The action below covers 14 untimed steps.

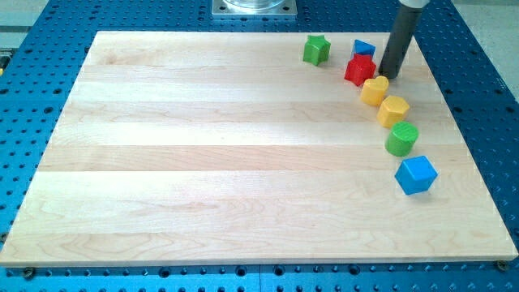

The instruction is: Drag the green star to the bottom right corner of the board

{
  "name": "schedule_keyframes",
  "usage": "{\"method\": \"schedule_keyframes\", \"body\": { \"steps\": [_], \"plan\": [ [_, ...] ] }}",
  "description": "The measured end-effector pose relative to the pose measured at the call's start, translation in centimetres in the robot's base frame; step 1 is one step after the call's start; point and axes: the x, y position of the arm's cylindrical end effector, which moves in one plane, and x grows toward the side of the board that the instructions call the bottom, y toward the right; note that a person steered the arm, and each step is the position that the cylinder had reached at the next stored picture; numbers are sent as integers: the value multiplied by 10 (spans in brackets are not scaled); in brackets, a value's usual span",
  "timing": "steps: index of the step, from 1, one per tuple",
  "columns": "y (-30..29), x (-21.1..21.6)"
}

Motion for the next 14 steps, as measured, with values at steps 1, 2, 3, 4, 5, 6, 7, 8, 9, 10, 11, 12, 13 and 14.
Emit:
{"method": "schedule_keyframes", "body": {
  "steps": [1, 2, 3, 4, 5, 6, 7, 8, 9, 10, 11, 12, 13, 14],
  "plan": [
    [-9, -44],
    [-12, -99],
    [-17, -102],
    [-56, -95],
    [-102, -87],
    [-137, -23],
    [-158, 48],
    [-158, 62],
    [-169, 155],
    [-172, 245],
    [-173, 290],
    [-174, 293],
    [-177, 304],
    [-143, 318]
  ]
}}
